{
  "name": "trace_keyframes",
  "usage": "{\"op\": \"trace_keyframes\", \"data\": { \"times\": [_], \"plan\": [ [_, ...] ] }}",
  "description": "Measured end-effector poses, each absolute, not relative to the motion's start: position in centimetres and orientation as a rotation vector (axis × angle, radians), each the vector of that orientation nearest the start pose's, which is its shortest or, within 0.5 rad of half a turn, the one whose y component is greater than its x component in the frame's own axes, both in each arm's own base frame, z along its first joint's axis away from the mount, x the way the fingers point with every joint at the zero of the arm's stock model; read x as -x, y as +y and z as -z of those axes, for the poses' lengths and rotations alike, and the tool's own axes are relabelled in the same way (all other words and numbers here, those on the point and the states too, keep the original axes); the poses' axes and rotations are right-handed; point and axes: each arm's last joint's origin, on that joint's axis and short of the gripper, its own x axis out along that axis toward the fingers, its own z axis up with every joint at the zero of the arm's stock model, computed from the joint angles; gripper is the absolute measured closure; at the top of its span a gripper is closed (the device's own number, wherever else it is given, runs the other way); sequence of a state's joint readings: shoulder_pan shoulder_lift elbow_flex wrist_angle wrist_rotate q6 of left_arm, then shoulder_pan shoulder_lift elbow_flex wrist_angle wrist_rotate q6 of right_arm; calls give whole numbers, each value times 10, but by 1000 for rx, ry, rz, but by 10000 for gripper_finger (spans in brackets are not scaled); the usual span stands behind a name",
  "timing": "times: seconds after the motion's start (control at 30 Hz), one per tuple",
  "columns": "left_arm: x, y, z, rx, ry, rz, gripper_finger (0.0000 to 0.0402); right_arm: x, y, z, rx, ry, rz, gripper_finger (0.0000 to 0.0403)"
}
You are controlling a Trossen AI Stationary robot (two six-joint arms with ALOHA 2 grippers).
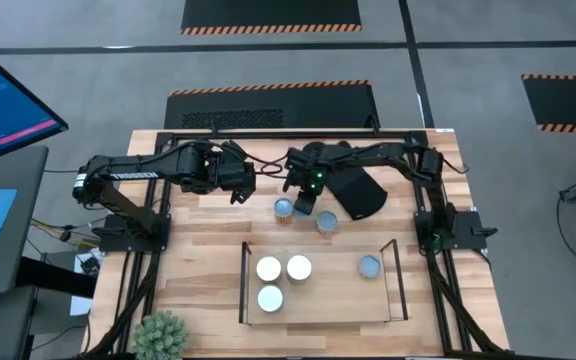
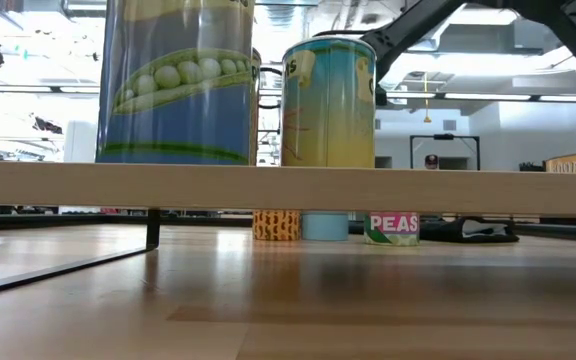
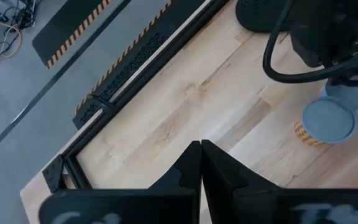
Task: Pick and place cans onto a shelf
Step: Put the canned tuna on the shelf
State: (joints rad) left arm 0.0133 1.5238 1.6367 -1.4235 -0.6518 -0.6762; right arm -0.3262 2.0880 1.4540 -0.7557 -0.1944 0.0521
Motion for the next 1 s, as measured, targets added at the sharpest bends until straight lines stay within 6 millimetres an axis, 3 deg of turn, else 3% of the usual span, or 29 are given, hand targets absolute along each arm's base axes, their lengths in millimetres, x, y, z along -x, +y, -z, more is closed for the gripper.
{"op": "trace_keyframes", "data": {
  "times": [0.13,0.27,0.43,0.57,0.73,0.87,1.0],
  "plan": [
    [-267,21,-367,148,997,-946,401,-377,-121,-152,-395,1346,150,386],
    [-267,21,-367,148,997,-946,402,-366,-117,-170,-381,1382,195,393],
    [-267,21,-367,148,997,-946,401,-343,-102,-221,-314,1380,278,397],
    [-267,21,-367,148,997,-946,401,-327,-78,-260,-257,1316,256,398],
    [-267,21,-367,148,998,-945,401,-306,-33,-301,-217,1223,181,399],
    [-267,21,-367,148,998,-945,401,-291,4,-320,-203,1179,108,398],
    [-268,21,-367,148,996,-945,401,-285,41,-320,-154,1210,22,398]
  ]
}}
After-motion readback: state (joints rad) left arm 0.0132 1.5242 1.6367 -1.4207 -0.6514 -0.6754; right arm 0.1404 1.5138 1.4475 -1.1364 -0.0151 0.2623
